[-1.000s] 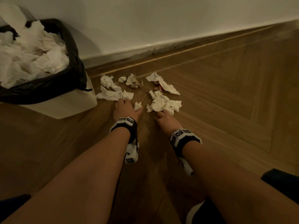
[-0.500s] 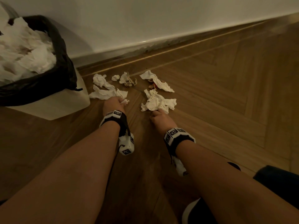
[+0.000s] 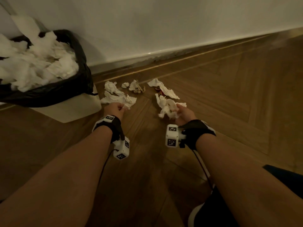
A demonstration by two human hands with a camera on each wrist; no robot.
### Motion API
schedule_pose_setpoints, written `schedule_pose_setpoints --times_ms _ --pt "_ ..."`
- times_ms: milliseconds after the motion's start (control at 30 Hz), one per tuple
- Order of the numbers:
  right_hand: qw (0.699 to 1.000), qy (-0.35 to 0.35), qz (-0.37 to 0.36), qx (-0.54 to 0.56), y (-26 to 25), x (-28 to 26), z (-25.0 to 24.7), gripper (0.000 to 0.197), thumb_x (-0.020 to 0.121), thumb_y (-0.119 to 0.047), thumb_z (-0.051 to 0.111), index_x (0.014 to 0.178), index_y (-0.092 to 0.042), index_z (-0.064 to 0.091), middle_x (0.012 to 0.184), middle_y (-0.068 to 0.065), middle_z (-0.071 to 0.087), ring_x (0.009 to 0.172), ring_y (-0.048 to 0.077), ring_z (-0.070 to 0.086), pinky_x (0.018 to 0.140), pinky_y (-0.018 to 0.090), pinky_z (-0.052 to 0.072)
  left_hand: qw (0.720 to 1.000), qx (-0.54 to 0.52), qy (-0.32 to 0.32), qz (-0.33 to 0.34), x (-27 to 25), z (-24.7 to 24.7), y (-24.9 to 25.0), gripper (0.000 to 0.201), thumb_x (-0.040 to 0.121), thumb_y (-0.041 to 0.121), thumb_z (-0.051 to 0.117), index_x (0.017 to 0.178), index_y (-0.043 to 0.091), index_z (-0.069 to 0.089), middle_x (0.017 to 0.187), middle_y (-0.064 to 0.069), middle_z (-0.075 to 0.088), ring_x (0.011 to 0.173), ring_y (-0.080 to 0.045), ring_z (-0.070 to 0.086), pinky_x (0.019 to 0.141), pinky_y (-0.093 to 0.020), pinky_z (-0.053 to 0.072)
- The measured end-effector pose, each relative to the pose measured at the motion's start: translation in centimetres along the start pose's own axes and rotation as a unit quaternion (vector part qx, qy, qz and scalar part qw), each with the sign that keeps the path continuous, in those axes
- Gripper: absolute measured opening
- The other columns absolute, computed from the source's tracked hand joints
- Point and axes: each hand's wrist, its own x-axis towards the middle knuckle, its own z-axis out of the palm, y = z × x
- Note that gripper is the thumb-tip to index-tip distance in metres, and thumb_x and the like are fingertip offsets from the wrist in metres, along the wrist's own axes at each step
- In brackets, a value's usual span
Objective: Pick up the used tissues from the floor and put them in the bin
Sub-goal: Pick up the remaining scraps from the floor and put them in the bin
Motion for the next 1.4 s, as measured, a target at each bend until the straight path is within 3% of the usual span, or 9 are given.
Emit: schedule_pose_setpoints --times_ms 67,200,333,433,500,600,900,1100,1400 --pt "0.991 -0.043 0.049 0.120 -0.6 -1.4 -0.4 0.027 0.098 -0.032 0.043 0.110 -0.009 0.054 0.098 0.008 0.057 0.069 0.018 0.057 0.060 0.027 0.047 1.000 -0.008 -0.004 0.014 -0.5 -0.4 0.2 0.030 0.092 0.028 0.056 0.114 0.010 0.065 0.114 -0.010 0.066 0.107 -0.025 0.059 0.089 -0.030 0.045" --pt "0.998 -0.016 0.063 -0.018 -0.1 -3.0 -1.1 0.044 0.091 -0.042 0.056 0.125 -0.014 0.053 0.105 0.009 0.059 0.045 0.012 0.060 0.039 0.020 0.044 0.999 -0.025 -0.006 0.027 -1.5 -1.2 0.7 0.027 0.092 0.029 0.056 0.109 0.012 0.067 0.111 -0.008 0.067 0.104 -0.024 0.060 0.082 -0.026 0.042" --pt "0.995 -0.024 0.071 -0.062 0.8 -3.7 -0.8 0.024 0.092 -0.039 0.054 0.093 -0.015 0.057 0.060 -0.002 0.056 0.044 0.007 0.052 0.037 0.021 0.039 0.998 -0.033 -0.009 0.048 -2.6 -1.8 1.1 0.027 0.091 0.028 0.057 0.111 0.012 0.067 0.113 -0.008 0.067 0.105 -0.023 0.060 0.083 -0.027 0.043" --pt "0.994 -0.051 0.063 -0.074 1.6 -3.7 -0.8 0.025 0.092 -0.035 0.054 0.110 -0.018 0.058 0.066 -0.002 0.048 0.046 0.005 0.047 0.045 0.016 0.041 0.997 -0.058 -0.018 0.052 -3.2 -2.5 1.1 0.027 0.091 0.026 0.058 0.112 0.011 0.065 0.109 -0.008 0.067 0.096 -0.019 0.062 0.077 -0.024 0.044" --pt "0.991 -0.096 0.091 -0.019 2.0 -3.8 -0.7 0.022 0.085 -0.036 0.060 0.098 -0.019 0.059 0.061 -0.005 0.047 0.043 0.003 0.044 0.044 0.013 0.037 0.995 -0.083 -0.022 0.056 -3.5 -2.8 1.1 0.026 0.092 0.023 0.056 0.112 0.009 0.063 0.103 -0.008 0.069 0.078 -0.011 0.062 0.067 -0.019 0.046" --pt "0.972 -0.144 0.120 0.145 1.9 -4.3 0.5 0.021 0.092 -0.030 0.054 0.095 -0.010 0.057 0.053 -0.002 0.055 0.038 0.003 0.050 0.040 0.011 0.041 0.988 -0.135 -0.042 0.067 -4.3 -3.4 1.5 0.021 0.093 0.018 0.054 0.109 0.008 0.062 0.101 -0.012 0.069 0.082 -0.016 0.066 0.084 -0.035 0.054" --pt "0.930 -0.245 0.032 0.271 -1.9 -7.7 7.5 0.029 0.100 -0.026 0.042 0.120 -0.006 0.049 0.059 0.007 0.060 0.038 0.006 0.049 0.036 0.013 0.042 0.963 -0.205 0.040 0.172 -6.5 -9.7 5.0 0.020 0.087 0.020 0.064 0.106 0.013 0.066 0.087 -0.002 0.069 0.078 -0.012 0.065 0.078 -0.027 0.052" --pt "0.911 -0.303 -0.014 0.280 -5.7 -10.7 13.5 0.025 0.101 -0.020 0.037 0.097 -0.001 0.053 0.076 0.007 0.047 0.036 0.006 0.045 0.036 0.009 0.036 0.940 -0.239 0.113 0.216 -7.4 -16.2 6.3 0.016 0.085 0.020 0.066 0.101 0.016 0.065 0.080 0.006 0.063 0.068 -0.002 0.062 0.065 -0.015 0.051" --pt "0.860 -0.386 -0.023 0.332 -9.3 -17.6 22.3 0.038 0.094 0.002 0.023 0.082 0.002 0.059 0.083 0.019 0.061 0.067 0.013 0.035 0.036 0.013 0.037 0.911 -0.293 0.177 0.229 -8.8 -25.5 6.9 0.010 0.083 0.016 0.069 0.091 0.019 0.063 0.084 -0.006 0.066 0.081 -0.024 0.066 0.073 -0.033 0.056"
